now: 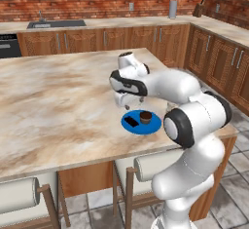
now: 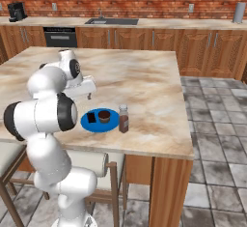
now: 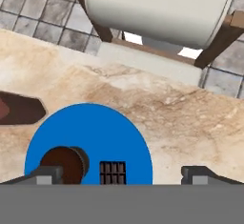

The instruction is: Take the cinnamon bottle from the cabinet and place it on the dining table, next to the plate with the cupcake. Then take the chocolate from the dining counter and place it on the cupcake plate.

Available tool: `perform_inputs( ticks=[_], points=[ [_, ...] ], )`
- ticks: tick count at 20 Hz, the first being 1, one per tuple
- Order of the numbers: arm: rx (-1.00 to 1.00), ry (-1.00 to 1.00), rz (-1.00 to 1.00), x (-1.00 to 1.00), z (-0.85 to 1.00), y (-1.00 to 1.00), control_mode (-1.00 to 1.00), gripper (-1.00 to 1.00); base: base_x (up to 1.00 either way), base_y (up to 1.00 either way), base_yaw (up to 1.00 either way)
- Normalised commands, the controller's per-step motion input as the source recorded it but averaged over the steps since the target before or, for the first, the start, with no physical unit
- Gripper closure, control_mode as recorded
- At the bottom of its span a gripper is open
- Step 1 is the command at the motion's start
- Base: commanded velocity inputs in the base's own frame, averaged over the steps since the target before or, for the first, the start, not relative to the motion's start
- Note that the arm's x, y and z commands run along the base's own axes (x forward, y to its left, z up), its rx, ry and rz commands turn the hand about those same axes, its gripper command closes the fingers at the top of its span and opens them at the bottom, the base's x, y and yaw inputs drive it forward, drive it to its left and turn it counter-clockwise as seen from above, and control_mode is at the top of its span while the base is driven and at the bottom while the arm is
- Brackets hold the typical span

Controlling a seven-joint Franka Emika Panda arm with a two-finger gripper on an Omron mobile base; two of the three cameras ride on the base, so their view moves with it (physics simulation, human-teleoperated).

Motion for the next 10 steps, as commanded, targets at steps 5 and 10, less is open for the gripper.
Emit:
perform_inputs(
  ticks=[5,10],
  points=[
    [0.05,-0.25,0.03,-0.95,0.53,-0.19,-1.00,-1.00,0.00,0.00,0.00],
    [0.08,-0.22,0.04,-1.00,0.48,-0.21,-1.00,-1.00,0.00,0.00,0.00]
  ],
)
